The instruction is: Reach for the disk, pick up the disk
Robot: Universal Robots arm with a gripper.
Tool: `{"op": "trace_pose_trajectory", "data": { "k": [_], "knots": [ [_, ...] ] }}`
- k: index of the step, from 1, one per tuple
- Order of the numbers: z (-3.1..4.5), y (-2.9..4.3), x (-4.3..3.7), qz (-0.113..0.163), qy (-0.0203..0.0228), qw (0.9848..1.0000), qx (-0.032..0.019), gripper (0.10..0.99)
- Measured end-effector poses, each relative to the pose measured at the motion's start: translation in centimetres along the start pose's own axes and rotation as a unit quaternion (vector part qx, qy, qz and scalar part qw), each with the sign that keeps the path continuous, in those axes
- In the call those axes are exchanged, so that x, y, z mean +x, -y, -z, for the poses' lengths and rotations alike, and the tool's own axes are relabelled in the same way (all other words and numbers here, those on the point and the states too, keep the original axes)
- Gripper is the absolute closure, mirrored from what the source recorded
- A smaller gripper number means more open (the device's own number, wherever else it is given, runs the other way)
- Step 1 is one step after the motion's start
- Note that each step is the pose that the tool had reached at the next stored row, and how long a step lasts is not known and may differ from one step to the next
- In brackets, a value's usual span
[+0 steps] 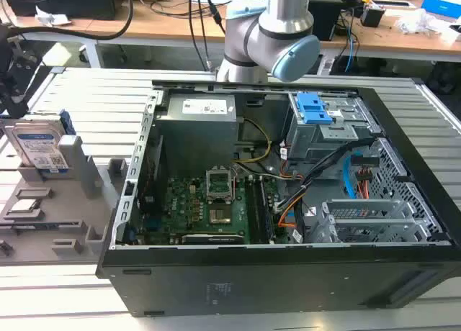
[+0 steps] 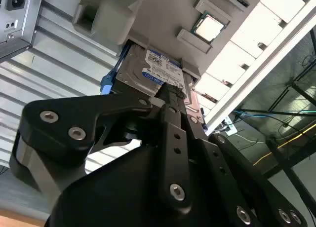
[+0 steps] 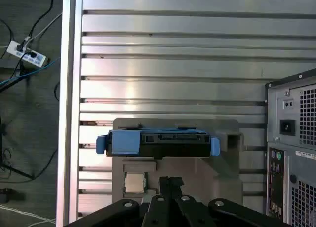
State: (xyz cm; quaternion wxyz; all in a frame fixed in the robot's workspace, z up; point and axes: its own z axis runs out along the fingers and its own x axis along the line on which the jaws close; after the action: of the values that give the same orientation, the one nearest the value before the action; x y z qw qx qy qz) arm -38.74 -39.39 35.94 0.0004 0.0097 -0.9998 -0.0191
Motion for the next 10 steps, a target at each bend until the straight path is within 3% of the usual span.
{"op": "trace_pose_trajectory", "data": {
  "k": [2, 5, 10],
  "knots": [
    [0.00, 0.00, 0.00, 0.030, -0.0012, 0.9996, 0.0001, 0.980],
    [0.00, 0.00, 0.00, 0.049, -0.0019, 0.9988, 0.0000, 0.980],
    [0.00, 0.00, 0.00, 0.085, -0.0033, 0.9963, 0.0001, 0.980]
  ]
}}
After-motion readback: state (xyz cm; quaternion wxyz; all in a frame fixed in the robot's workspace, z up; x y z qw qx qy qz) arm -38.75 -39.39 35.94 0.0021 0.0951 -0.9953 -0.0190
